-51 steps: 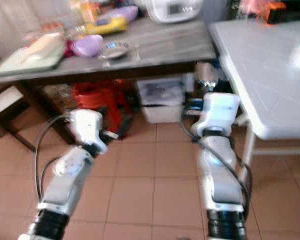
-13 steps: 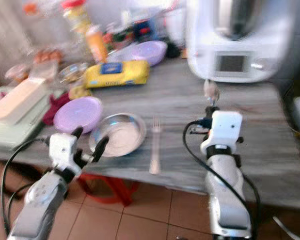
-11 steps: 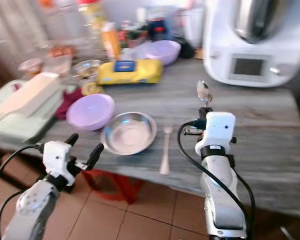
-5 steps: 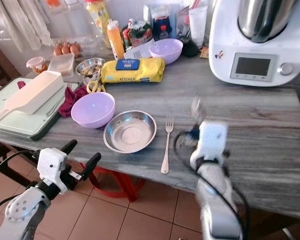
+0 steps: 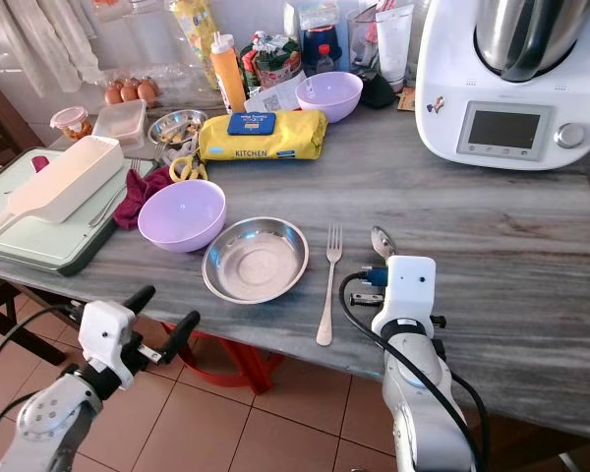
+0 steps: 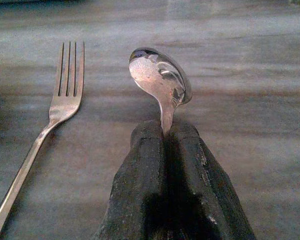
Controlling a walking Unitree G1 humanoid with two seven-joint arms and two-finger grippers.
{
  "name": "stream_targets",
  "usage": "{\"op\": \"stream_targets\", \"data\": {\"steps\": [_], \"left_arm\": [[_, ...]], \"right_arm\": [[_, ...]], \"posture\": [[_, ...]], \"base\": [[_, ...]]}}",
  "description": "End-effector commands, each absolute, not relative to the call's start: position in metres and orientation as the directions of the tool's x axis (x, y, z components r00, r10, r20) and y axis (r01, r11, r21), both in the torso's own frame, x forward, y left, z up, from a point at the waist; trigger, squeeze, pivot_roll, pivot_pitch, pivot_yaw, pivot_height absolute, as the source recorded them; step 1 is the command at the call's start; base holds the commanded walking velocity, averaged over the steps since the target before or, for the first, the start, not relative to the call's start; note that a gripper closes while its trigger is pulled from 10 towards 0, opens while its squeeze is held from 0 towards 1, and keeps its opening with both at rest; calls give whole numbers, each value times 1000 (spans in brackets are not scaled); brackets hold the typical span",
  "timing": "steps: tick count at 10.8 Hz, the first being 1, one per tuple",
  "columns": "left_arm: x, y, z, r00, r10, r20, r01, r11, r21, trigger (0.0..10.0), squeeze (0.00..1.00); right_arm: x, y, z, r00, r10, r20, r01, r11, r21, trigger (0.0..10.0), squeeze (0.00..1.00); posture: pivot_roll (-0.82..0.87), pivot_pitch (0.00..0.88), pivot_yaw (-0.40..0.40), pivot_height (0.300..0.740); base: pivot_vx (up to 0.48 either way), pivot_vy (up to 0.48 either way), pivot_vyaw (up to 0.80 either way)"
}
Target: Setting the table
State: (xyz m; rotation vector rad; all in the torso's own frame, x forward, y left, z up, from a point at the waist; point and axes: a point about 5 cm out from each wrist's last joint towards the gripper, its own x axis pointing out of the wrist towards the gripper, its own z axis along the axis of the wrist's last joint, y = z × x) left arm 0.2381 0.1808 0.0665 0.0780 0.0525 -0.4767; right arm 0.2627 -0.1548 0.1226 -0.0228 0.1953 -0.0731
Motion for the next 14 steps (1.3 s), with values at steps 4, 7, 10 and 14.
{"op": "stream_targets", "data": {"steps": [4,7,10,14], "left_arm": [[240,189,56,887,-455,-80,460,884,78,10000,0],[243,191,51,885,-460,-75,465,881,84,10000,0],[246,192,47,884,-461,-76,467,880,86,10000,0],[247,193,43,884,-461,-76,467,880,88,10000,0]], "right_arm": [[258,-150,116,966,-53,-251,59,998,15,10000,1000],[260,-150,123,975,-61,-215,67,998,20,10000,1000],[261,-149,121,973,-58,-225,64,998,18,10000,1000],[257,-150,108,948,-59,-313,74,997,34,10000,0]], "posture": [[-95,108,147,740],[-93,99,150,740],[-94,96,148,740],[-92,97,150,740]], "base": [[0,0,0],[0,0,0],[0,0,0],[0,0,0]]}}
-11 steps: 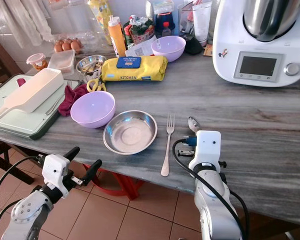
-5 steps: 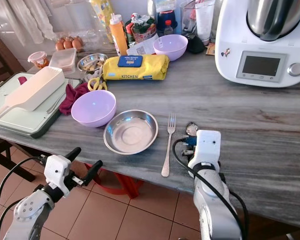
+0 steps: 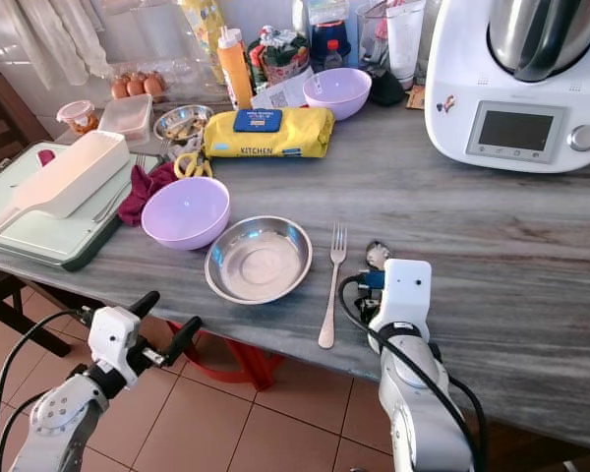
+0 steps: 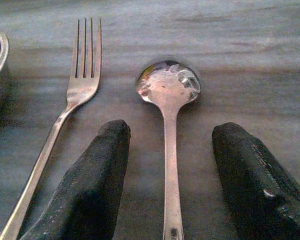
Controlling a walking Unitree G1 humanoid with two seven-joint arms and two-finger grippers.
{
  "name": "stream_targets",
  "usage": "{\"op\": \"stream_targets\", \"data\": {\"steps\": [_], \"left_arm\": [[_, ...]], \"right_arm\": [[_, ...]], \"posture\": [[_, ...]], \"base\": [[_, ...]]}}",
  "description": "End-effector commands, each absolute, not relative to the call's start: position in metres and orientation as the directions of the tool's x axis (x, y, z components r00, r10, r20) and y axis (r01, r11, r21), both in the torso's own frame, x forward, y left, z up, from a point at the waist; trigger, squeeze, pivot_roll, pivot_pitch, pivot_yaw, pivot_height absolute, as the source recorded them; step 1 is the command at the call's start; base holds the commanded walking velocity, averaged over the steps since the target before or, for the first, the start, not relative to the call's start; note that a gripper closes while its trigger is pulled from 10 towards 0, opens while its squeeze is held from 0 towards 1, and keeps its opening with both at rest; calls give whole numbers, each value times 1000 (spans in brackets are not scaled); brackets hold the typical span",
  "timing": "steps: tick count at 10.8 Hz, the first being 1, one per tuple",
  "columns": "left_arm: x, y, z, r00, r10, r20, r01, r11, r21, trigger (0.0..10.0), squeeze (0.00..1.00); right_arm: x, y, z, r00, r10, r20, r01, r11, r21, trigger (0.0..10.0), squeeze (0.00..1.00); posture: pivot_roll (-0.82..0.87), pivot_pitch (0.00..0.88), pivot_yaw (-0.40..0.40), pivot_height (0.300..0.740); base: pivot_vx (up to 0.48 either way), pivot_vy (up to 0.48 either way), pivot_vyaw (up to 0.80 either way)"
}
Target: Setting the table
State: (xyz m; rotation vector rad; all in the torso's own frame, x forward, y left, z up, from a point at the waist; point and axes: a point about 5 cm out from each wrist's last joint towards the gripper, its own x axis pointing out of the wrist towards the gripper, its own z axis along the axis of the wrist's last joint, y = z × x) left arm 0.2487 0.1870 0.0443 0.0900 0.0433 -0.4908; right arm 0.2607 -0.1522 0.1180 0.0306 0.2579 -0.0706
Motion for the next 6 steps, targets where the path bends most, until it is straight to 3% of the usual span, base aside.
{"op": "stream_targets", "data": {"steps": [1,2,3,6], "left_arm": [[248,193,43,884,-461,-75,467,880,88,10000,0],[248,193,43,883,-463,-73,468,879,89,10000,0],[248,193,43,883,-464,-71,469,878,89,10000,0],[249,193,44,882,-467,-67,471,877,89,10000,0]], "right_arm": [[257,-152,105,944,-63,-324,80,996,38,10000,0],[256,-153,105,942,-72,-328,87,996,31,3333,0],[256,-154,104,939,-82,-335,96,995,25,0,0],[255,-161,101,929,-129,-348,132,991,-13,0,0]], "posture": [[-93,97,152,740],[-93,98,153,740],[-94,99,152,740],[-93,104,154,740]], "base": [[0,0,0],[0,0,0],[0,0,0],[0,0,0]]}}
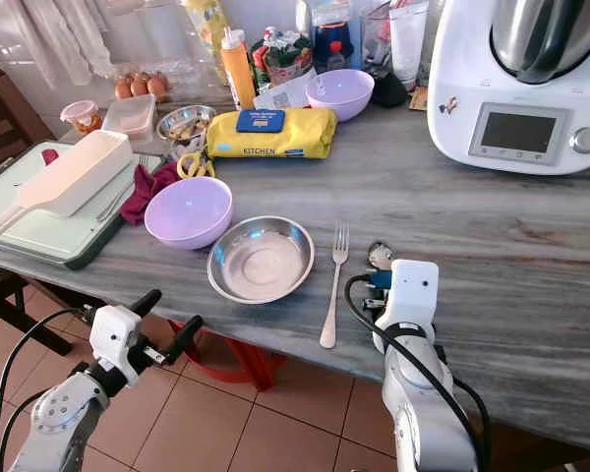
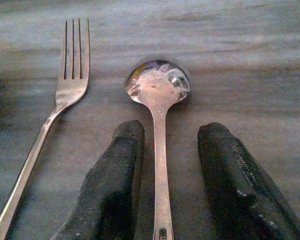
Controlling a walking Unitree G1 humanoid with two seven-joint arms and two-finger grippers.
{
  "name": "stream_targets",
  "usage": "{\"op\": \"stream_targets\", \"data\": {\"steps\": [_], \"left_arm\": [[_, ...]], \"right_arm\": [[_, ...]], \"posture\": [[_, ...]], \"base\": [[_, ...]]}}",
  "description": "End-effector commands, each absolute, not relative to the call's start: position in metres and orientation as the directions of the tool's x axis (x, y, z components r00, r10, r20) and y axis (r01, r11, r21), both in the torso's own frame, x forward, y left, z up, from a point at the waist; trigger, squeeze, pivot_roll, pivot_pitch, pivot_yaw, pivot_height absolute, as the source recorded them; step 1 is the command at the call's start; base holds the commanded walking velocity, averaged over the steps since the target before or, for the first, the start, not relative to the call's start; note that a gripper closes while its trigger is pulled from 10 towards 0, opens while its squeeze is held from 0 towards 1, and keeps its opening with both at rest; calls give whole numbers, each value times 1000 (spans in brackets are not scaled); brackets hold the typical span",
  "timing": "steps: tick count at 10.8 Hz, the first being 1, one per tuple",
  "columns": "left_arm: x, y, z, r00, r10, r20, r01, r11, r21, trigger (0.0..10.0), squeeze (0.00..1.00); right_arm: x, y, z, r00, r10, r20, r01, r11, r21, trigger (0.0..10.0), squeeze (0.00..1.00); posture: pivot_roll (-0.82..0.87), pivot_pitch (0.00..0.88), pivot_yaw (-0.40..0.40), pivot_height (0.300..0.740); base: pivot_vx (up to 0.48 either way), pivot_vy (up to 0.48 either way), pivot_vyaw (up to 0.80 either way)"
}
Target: Setting the table
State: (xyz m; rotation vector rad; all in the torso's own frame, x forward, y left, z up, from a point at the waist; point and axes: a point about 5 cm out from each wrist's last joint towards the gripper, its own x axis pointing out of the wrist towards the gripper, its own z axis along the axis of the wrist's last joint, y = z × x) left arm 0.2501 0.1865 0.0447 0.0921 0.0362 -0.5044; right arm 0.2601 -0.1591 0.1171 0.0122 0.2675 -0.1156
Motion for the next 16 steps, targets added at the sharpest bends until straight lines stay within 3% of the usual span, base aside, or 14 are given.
{"op": "stream_targets", "data": {"steps": [1,3,11,15,16], "left_arm": [[249,193,44,881,-468,-65,472,877,89,10000,0],[249,191,45,880,-471,-63,475,875,89,10000,0],[252,188,45,877,-476,-61,479,874,83,10000,0],[253,185,47,875,-481,-55,484,871,85,10000,0],[254,184,48,875,-481,-53,484,871,85,10000,0]], "right_arm": [[255,-164,100,926,-147,-348,142,989,-38,0,0],[256,-172,100,930,-184,-317,111,966,-235,0,0],[251,-182,89,916,-224,-333,62,898,-435,0,0],[257,-185,94,948,-174,-268,-66,714,-697,0,0],[258,-182,95,959,-136,-249,-111,630,-769,0,0]], "posture": [[-92,105,154,740],[-94,105,155,740],[-105,108,153,740],[-107,106,155,740],[-107,105,156,740]], "base": [[0,0,0],[0,0,0],[0,0,0],[0,0,0],[0,0,0]]}}
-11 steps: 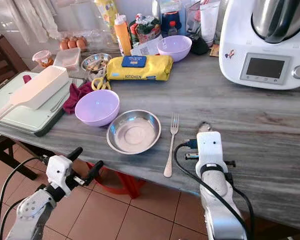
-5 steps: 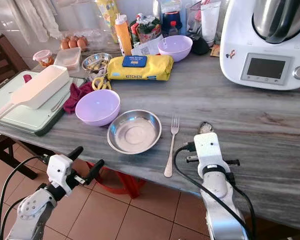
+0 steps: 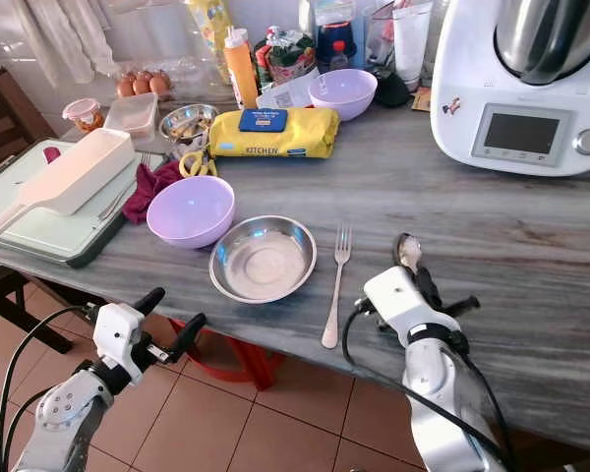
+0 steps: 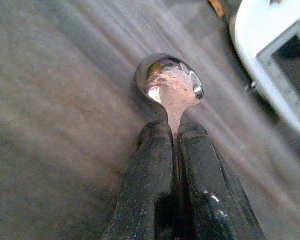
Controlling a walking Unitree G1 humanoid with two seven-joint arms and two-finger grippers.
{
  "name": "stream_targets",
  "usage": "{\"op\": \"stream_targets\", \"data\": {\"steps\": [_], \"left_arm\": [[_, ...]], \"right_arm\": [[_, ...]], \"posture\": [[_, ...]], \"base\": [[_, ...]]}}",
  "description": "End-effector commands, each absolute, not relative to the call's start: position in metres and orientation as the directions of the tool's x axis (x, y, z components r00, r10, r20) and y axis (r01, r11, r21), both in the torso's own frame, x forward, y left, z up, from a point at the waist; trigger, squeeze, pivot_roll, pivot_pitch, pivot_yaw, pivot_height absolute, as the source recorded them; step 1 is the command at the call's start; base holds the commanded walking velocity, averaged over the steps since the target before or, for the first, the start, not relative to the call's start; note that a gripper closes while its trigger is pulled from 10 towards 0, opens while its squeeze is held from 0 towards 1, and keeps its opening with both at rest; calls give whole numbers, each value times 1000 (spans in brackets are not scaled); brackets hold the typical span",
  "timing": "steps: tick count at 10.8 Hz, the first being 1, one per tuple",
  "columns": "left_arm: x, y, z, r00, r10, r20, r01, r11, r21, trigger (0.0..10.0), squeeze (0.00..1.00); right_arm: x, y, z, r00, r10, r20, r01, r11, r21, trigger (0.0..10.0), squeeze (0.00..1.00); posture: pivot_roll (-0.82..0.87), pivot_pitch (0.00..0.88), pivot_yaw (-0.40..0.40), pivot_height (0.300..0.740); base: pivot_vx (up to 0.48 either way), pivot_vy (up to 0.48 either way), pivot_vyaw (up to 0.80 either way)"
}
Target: Setting the table
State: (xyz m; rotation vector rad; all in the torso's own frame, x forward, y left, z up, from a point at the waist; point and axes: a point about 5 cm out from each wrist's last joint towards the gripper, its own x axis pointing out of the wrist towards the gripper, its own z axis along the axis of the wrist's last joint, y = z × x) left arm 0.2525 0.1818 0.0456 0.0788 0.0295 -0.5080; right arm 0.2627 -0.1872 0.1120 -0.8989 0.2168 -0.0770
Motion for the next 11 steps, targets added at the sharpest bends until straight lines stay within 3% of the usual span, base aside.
{"op": "stream_targets", "data": {"steps": [1,6,7,8,10,11], "left_arm": [[254,184,48,874,-482,-55,485,870,85,10000,0],[254,184,47,872,-486,-58,490,868,84,10000,0],[254,184,46,872,-486,-61,489,868,83,10000,0],[254,185,45,872,-485,-65,489,868,83,10000,0],[254,186,43,871,-486,-73,491,868,80,10000,0],[254,185,42,870,-487,-75,492,867,80,10000,0]], "right_arm": [[258,-180,96,965,-110,-239,-132,583,-801,0,0],[262,-162,102,980,50,-193,-198,349,-916,0,0],[261,-161,101,977,68,-200,-210,385,-898,0,0],[261,-161,102,978,68,-196,-207,408,-889,2078,1000],[261,-160,102,978,68,-197,-207,415,-886,2235,1000],[261,-161,102,978,66,-197,-206,425,-881,5059,1000]], "posture": [[-107,106,156,740],[-106,100,156,740],[-104,100,156,740],[-105,102,158,740],[-105,101,158,740],[-106,102,159,740]], "base": [[0,0,0],[0,0,0],[0,0,0],[0,0,0],[0,0,0],[0,0,0]]}}
